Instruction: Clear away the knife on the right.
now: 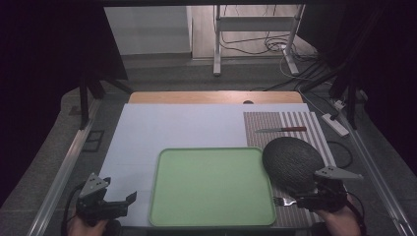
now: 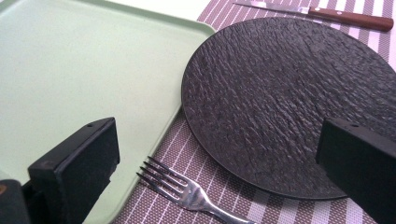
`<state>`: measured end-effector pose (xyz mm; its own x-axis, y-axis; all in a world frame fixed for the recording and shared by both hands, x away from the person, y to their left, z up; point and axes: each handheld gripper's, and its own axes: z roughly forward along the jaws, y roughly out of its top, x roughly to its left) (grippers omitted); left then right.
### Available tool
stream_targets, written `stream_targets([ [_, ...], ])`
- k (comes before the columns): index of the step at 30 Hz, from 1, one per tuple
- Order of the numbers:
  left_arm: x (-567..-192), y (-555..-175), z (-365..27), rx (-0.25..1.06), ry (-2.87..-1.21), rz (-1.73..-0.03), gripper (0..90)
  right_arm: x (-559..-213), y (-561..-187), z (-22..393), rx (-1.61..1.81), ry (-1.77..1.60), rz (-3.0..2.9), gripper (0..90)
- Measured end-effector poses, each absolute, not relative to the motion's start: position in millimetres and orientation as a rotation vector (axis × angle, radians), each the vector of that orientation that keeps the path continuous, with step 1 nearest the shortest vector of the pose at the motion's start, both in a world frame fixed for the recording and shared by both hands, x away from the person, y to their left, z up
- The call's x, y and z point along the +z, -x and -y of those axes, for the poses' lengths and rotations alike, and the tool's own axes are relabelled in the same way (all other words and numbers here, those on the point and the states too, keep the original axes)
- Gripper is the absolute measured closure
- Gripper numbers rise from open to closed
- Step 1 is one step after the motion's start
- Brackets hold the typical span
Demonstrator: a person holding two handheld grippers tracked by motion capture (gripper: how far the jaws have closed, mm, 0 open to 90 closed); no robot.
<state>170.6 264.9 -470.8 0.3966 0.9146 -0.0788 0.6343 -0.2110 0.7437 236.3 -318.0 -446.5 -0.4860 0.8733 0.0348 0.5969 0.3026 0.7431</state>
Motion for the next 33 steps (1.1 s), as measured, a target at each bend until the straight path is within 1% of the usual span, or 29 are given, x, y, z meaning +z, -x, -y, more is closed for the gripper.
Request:
stream_targets([
  [14, -471, -171, -264, 0.492, -1.954, -1.315, 0.6, -444, -246, 314, 1.037, -1.278, -2.236, 0.0],
  [24, -471, -171, -266, 0.479, -1.933, -1.314, 1.2, -447, -271, 317, 1.067, -1.295, -2.247, 0.0],
  [33, -471, -171, -266, 0.478, -1.936, -1.313, 1.3, -447, -280, 316, 1.054, -1.280, -2.251, 0.0],
])
